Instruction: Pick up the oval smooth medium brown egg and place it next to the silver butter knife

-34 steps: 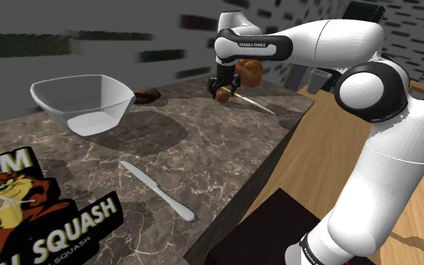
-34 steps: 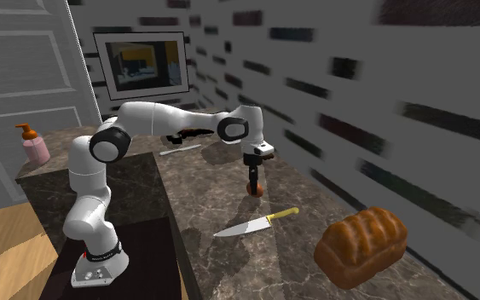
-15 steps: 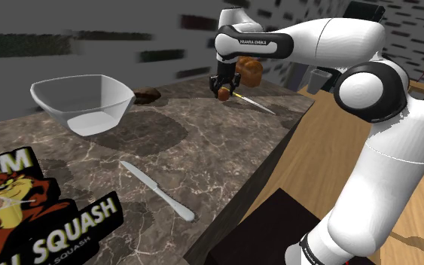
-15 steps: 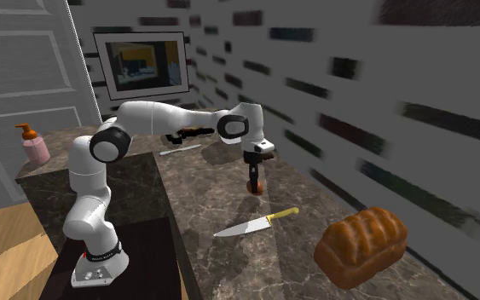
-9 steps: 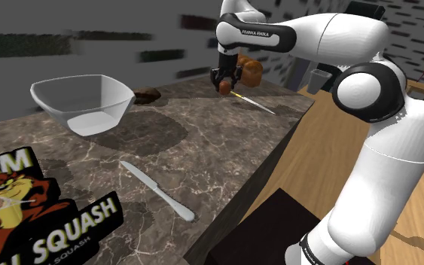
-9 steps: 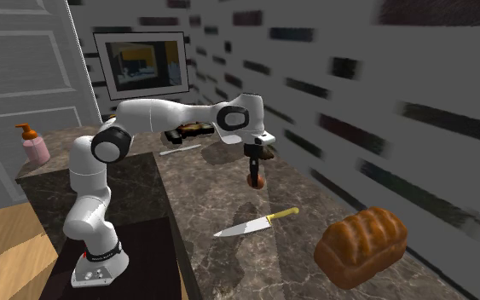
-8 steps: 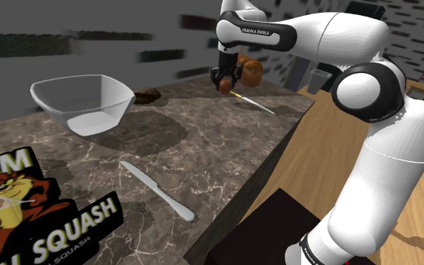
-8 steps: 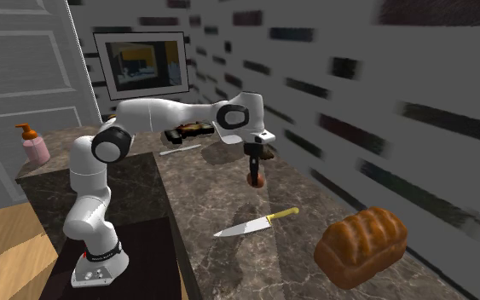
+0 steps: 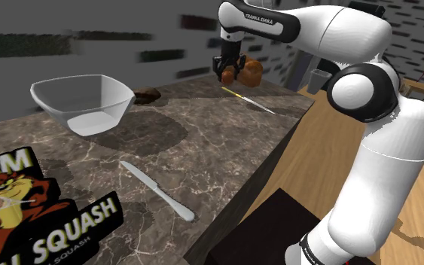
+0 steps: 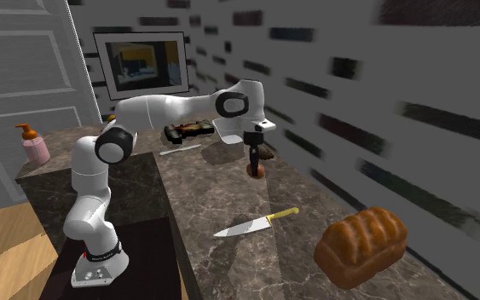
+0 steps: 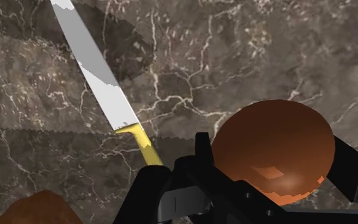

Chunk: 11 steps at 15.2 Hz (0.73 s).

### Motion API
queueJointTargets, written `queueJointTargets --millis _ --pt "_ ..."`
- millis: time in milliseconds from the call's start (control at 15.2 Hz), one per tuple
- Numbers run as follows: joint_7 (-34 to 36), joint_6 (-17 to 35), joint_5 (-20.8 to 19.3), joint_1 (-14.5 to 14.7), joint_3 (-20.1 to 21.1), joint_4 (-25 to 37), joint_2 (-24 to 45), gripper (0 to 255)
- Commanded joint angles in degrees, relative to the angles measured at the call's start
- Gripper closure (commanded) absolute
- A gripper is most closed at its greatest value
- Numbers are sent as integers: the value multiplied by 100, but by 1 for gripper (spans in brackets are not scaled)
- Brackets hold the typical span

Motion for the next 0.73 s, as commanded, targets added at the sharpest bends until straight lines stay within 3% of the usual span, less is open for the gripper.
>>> queueJointTargets --millis 0,396,660 --pt "-39 -172 -2 1 -4 230 54 255" --pt "-142 -765 -21 32 -9 1114 336 255" --pt "304 -503 -23 266 136 -67 -498 255"
